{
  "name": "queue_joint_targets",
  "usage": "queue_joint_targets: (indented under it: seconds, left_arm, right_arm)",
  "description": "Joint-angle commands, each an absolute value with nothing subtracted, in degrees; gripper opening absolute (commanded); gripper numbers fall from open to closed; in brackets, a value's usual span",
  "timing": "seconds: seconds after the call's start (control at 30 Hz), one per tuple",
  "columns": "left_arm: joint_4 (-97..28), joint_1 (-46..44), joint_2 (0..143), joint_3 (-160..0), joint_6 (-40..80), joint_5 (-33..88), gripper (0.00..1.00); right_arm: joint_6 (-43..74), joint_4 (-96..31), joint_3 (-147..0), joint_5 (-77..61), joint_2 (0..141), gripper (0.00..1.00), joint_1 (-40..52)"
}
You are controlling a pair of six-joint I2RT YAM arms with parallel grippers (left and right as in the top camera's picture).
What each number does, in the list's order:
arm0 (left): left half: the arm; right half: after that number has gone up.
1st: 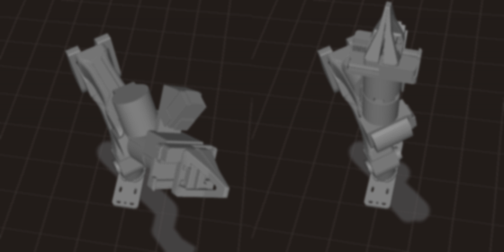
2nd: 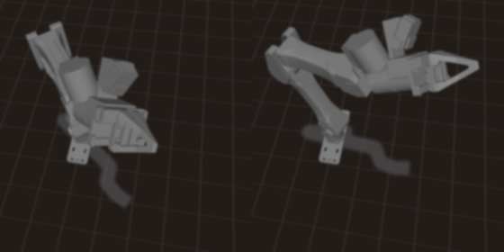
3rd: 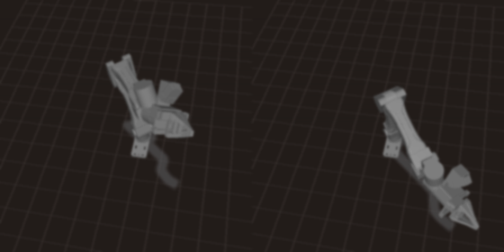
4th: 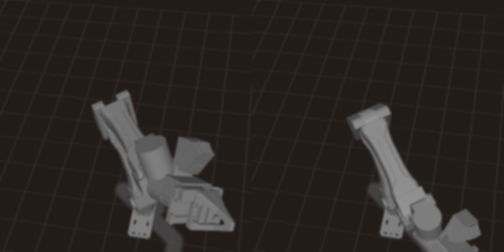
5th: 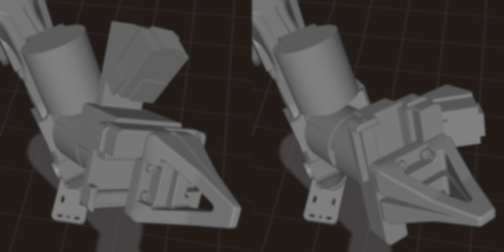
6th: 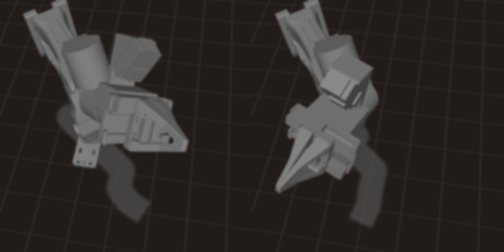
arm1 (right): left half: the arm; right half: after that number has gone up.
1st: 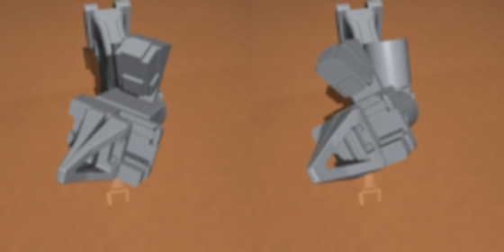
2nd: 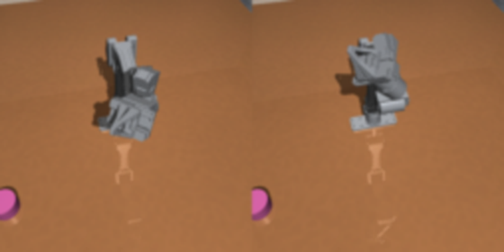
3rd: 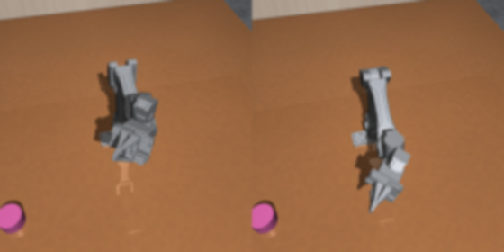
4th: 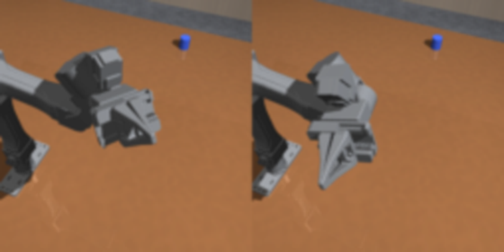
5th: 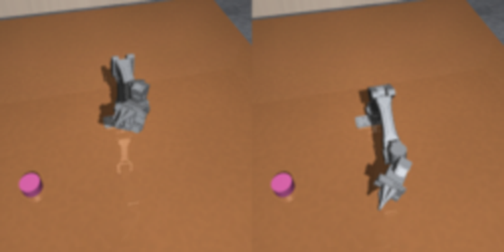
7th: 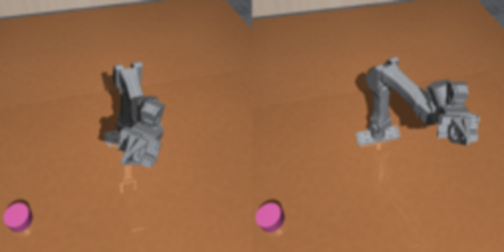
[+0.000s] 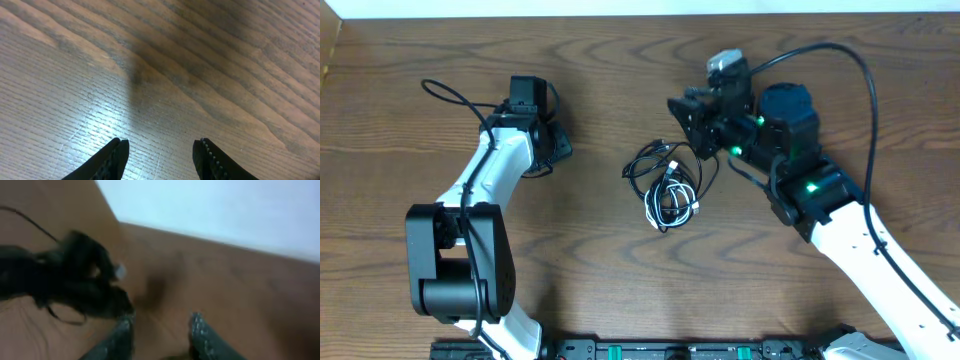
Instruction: Untangle cables
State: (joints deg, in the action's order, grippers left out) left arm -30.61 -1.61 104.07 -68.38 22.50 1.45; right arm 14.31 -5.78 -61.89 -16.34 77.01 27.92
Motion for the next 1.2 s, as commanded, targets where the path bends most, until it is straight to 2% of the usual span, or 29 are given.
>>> queue_joint_targets:
  seconds: [0.0, 0.07, 0.27, 0.37, 0.4, 0.53, 0.7, 0.87, 0.9, 0.93, 0.97, 1.07, 1.17]
  left_arm:
    - [-30.55, -1.37, 104.6, -67.81, 22.13, 3.64, 0.47]
    - [-30.5, -1.37, 104.6, -67.81, 22.15, 4.75, 0.47]
    - [-30.5, -1.37, 104.6, -67.81, 22.13, 4.75, 0.48]
    - [-30.52, -1.37, 104.6, -67.81, 22.13, 4.73, 0.48]
    - [-30.52, -1.37, 104.6, -67.81, 22.13, 4.75, 0.47]
    - [-30.52, -1.37, 104.6, -67.81, 22.13, 4.73, 0.48]
    - [-30.52, -1.37, 104.6, -67.81, 22.13, 4.75, 0.48]
    - [-30.52, -1.37, 104.6, -67.81, 22.13, 4.75, 0.48]
    - [-30.52, -1.37, 104.6, -67.81, 22.13, 4.75, 0.48]
    - [-30.52, -1.37, 104.6, -67.81, 22.13, 4.75, 0.48]
    - [-30.5, -1.37, 104.6, -67.81, 22.13, 4.75, 0.48]
    - [-30.5, -1.37, 104.6, -67.81, 22.15, 4.75, 0.48]
    - [-30.5, -1.37, 104.6, -67.81, 22.13, 4.75, 0.48]
  right_arm:
    - [13.85, -14.28, -61.84, -7.64, 77.67, 0.51, 27.79]
    - [13.85, -20.45, -61.82, -3.55, 79.35, 0.53, 27.79]
    - [14.2, -26.48, -61.82, -2.04, 84.99, 0.6, 27.75]
    - [16.82, -27.68, -61.82, -2.11, 88.25, 0.74, 27.75]
    - [17.32, -28.12, -61.82, -2.11, 89.25, 0.75, 27.83]
    - [22.92, -29.87, -61.82, -2.04, 93.43, 0.67, 27.77]
    - [34.41, -31.31, -61.82, -2.76, 99.37, 0.45, 26.81]
    - [36.42, -30.06, -61.82, -10.74, 105.12, 0.42, 25.74]
    - [36.4, -29.63, -61.82, -12.32, 106.19, 0.35, 25.5]
    - [36.38, -29.36, -61.82, -12.88, 106.65, 0.16, 25.23]
    - [36.4, -29.34, -61.82, -13.13, 106.74, 0.04, 24.91]
    - [36.29, -28.14, -62.17, -15.33, 105.58, 0.01, 23.31]
    - [27.03, -26.83, -64.16, -29.43, 100.92, 0.01, 19.33]
